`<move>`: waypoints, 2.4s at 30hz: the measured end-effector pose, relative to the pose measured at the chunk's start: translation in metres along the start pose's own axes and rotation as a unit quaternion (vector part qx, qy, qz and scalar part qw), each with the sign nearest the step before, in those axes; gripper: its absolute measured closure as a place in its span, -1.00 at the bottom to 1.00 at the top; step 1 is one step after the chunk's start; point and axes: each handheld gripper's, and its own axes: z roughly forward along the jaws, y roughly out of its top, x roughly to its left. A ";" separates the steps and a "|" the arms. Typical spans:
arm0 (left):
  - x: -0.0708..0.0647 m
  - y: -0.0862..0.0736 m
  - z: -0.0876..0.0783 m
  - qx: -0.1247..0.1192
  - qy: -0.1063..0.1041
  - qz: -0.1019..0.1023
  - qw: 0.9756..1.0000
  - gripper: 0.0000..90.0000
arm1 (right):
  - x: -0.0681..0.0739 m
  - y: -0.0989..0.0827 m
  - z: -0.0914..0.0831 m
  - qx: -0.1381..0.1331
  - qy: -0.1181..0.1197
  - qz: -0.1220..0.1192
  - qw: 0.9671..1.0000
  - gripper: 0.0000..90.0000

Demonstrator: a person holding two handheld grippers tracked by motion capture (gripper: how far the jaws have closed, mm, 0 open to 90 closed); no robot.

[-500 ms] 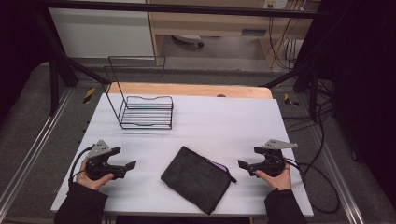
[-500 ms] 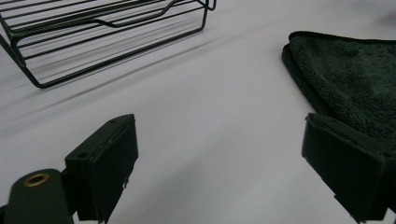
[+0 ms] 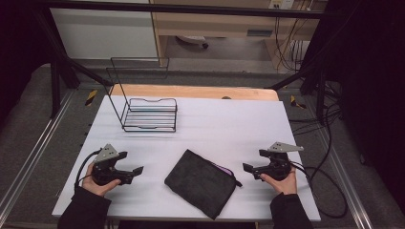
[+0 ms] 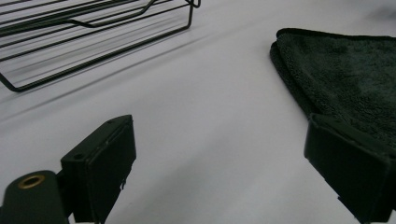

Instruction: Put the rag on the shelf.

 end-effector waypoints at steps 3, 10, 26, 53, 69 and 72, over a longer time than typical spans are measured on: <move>-0.003 0.002 0.002 0.001 -0.003 -0.004 1.000 -0.81 | 0.001 0.000 0.001 0.002 0.001 -0.003 1.000 -0.96; -0.016 0.006 0.010 0.008 -0.016 -0.005 1.000 -0.81 | 0.006 0.001 0.007 0.010 -0.001 -0.007 1.000 -0.96; -0.065 0.015 0.038 0.046 -0.048 -0.012 0.998 -0.24 | 0.031 0.005 0.028 0.038 0.010 -0.028 0.999 -0.82; -0.093 0.006 0.056 0.129 -0.059 -0.007 0.990 0.80 | 0.053 -0.004 0.057 0.130 0.057 -0.047 0.989 0.24; -0.076 0.020 0.046 0.133 -0.074 -0.017 0.988 0.90 | 0.066 0.001 0.054 0.137 0.057 -0.028 0.989 0.73; -0.071 0.023 0.046 0.132 -0.054 -0.008 0.990 0.90 | 0.068 0.001 0.054 0.132 0.066 -0.007 0.989 0.73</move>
